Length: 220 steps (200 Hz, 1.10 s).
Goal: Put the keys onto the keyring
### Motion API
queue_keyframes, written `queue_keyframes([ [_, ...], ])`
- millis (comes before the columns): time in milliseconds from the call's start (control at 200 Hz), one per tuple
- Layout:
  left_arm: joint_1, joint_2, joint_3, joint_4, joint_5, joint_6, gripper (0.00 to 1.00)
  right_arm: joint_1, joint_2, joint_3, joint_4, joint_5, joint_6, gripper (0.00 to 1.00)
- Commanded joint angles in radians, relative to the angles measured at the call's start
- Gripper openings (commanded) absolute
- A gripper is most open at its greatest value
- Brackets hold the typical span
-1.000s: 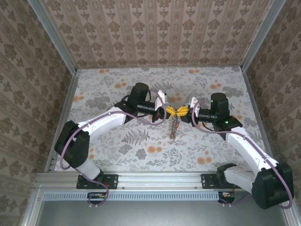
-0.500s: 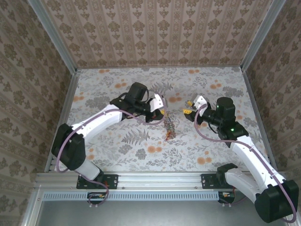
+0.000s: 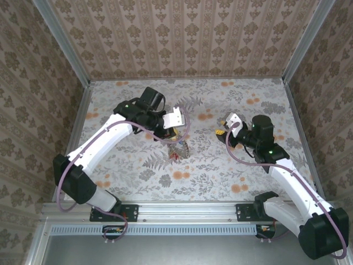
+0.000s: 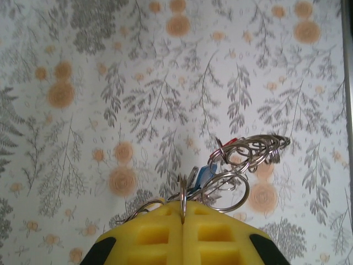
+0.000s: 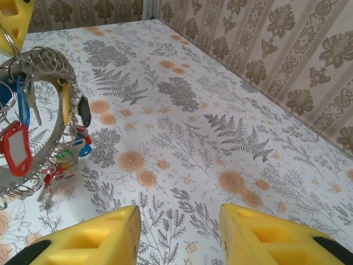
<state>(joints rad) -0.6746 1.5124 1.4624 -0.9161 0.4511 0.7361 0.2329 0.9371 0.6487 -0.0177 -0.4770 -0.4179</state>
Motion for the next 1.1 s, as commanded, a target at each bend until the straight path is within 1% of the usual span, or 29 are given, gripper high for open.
queue_keyframes([
  [0, -0.047, 0.076, 0.039, -0.096, -0.063, 0.062, 0.00, 0.000, 0.007, -0.012, 0.002, 0.034, 0.014, 0.43],
  [185, -0.122, 0.228, 0.102, -0.034, -0.069, 0.030, 0.00, 0.000, -0.011, -0.015, -0.007, 0.105, 0.051, 0.43],
  [295, -0.156, 0.324, 0.165, -0.023, -0.043, 0.006, 0.00, -0.001, -0.037, -0.025, -0.015, 0.157, 0.061, 0.44],
  [380, -0.171, 0.371, 0.189, 0.000, -0.028, -0.009, 0.00, 0.000, -0.053, -0.034, -0.023, 0.197, 0.072, 0.44],
  [500, -0.173, 0.401, 0.183, 0.065, 0.005, -0.043, 0.00, -0.001, -0.061, -0.044, -0.021, 0.252, 0.107, 0.43],
  [640, -0.173, 0.427, 0.183, 0.122, 0.017, -0.098, 0.00, -0.004, -0.073, -0.077, 0.026, 0.386, 0.190, 0.43],
  [740, -0.174, 0.441, 0.167, 0.193, 0.025, -0.159, 0.01, -0.013, -0.071, -0.089, 0.042, 0.450, 0.234, 0.43],
  [850, -0.176, 0.456, 0.144, 0.277, 0.032, -0.227, 0.06, -0.030, -0.071, -0.098, 0.053, 0.476, 0.258, 0.44],
  [1095, -0.190, 0.509, 0.139, 0.366, 0.065, -0.313, 0.10, -0.051, -0.076, -0.109, 0.076, 0.514, 0.273, 0.44],
])
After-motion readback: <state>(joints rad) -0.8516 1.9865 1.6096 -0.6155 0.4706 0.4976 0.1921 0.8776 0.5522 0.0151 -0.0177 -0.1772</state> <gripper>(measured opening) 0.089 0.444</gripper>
